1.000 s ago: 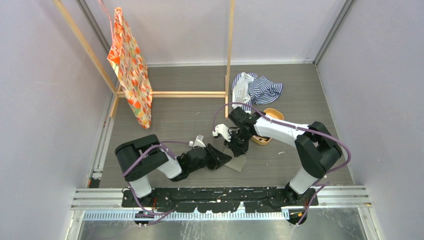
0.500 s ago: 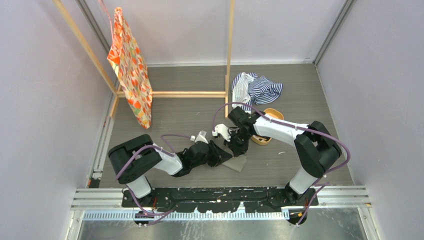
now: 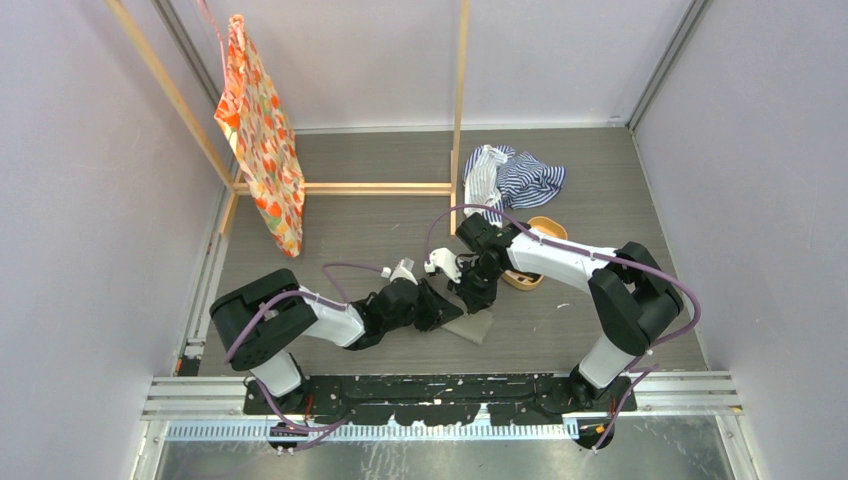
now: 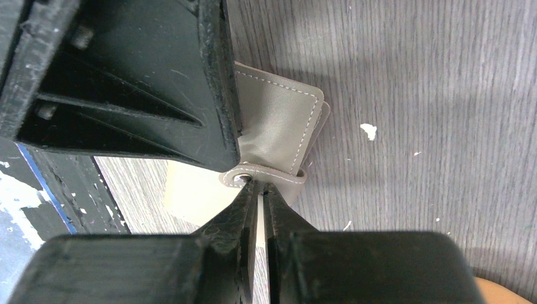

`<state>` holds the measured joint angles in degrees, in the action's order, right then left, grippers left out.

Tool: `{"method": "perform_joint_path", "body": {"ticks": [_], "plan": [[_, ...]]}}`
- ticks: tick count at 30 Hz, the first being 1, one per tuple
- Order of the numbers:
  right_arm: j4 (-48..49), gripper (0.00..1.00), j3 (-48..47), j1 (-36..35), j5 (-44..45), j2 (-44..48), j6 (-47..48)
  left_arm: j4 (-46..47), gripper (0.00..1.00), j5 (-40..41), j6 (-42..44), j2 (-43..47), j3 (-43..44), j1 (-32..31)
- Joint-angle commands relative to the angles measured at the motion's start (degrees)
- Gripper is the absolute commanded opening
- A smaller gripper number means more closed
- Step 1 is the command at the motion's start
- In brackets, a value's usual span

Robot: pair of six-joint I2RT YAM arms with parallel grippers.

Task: Put the credit cards into the card holder
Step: Close the card holder at the center of the board.

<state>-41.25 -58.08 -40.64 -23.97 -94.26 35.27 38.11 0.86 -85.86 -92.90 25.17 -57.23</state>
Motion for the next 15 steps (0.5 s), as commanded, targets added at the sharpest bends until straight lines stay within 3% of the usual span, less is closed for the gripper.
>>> {"method": "perform_joint_path", "body": {"ticks": [1,8,15], "plan": [[1.04,0.14,-1.51,-0.5,-1.81,-0.76,0.6,-4.01,0.24,1.62,3.04,2.62,-0.37,0.45],[0.91,0.14,-1.55,-0.5,-1.96,-0.87,0.68,-2.47,0.24,-0.3,2.33,0.51,1.48,0.41],[0.88,0.14,-1.59,-0.48,-1.91,-0.93,0.77,2.92,0.18,-2.38,-0.17,-3.58,1.53,0.45]]}}
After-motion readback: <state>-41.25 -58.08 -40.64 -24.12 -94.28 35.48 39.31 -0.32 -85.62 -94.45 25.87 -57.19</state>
